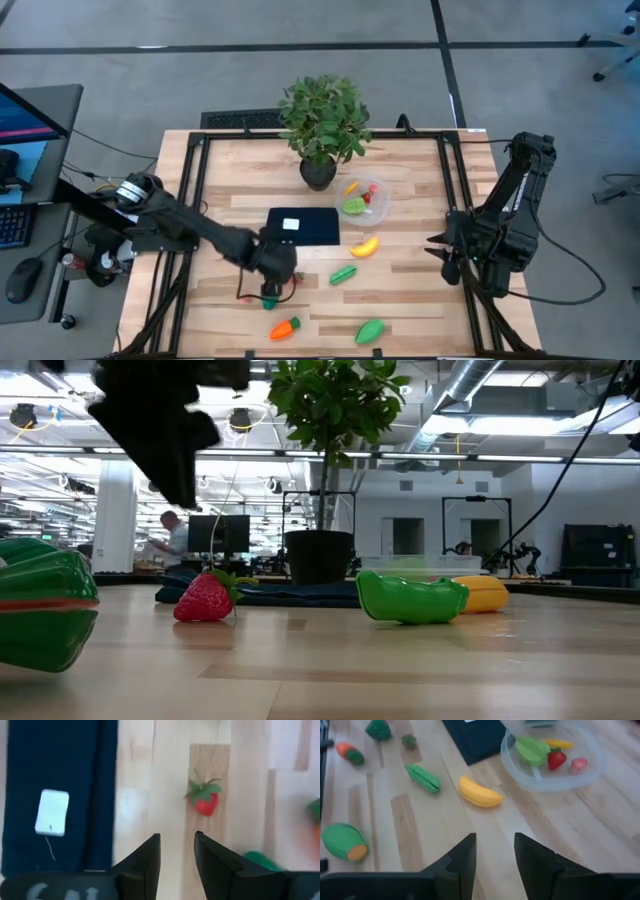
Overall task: Pick and placing Produce into tupperware
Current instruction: Put the yellow banana into the transparent container
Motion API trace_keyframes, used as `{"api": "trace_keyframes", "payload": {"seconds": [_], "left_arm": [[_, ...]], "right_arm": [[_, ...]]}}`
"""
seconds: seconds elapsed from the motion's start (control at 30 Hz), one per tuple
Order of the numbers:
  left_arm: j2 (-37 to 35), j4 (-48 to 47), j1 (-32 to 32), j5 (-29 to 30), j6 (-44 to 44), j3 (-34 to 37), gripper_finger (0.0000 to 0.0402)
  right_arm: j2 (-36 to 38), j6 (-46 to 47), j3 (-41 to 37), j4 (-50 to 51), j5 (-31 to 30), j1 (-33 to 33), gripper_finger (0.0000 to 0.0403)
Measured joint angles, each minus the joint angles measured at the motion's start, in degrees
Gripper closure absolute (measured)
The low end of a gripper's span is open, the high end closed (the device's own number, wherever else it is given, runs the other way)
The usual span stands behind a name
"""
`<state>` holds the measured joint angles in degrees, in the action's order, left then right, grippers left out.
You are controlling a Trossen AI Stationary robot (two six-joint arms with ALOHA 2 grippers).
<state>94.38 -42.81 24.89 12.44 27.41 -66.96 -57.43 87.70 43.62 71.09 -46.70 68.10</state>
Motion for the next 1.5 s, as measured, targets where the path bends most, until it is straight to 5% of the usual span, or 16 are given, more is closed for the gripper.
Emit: {"api": "trace_keyframes", "payload": {"seconds": [0.37, 0.57, 1.03, 1.5], "left_arm": [[-15.50, -1.65, 14.70, 24.18, 31.21, 11.73, 0.0294], [-25.53, -1.30, 22.28, 33.83, 43.32, 18.11, 0.0294], [-29.54, -0.70, 26.07, 38.35, 47.44, 24.13, 0.0294], [-29.54, -0.60, 26.02, 39.09, 47.49, 24.13, 0.0294]], "right_arm": [[0.00, -23.17, 0.00, -12.65, 0.70, -9.13, 0.0276], [-0.65, -48.95, 0.02, -26.24, 9.27, -20.62, 0.0258], [-11.81, -78.36, 0.00, -41.86, 36.04, -41.53, 0.0241], [-22.46, -84.37, 0.02, -48.13, 41.88, -48.76, 0.0160]]}}
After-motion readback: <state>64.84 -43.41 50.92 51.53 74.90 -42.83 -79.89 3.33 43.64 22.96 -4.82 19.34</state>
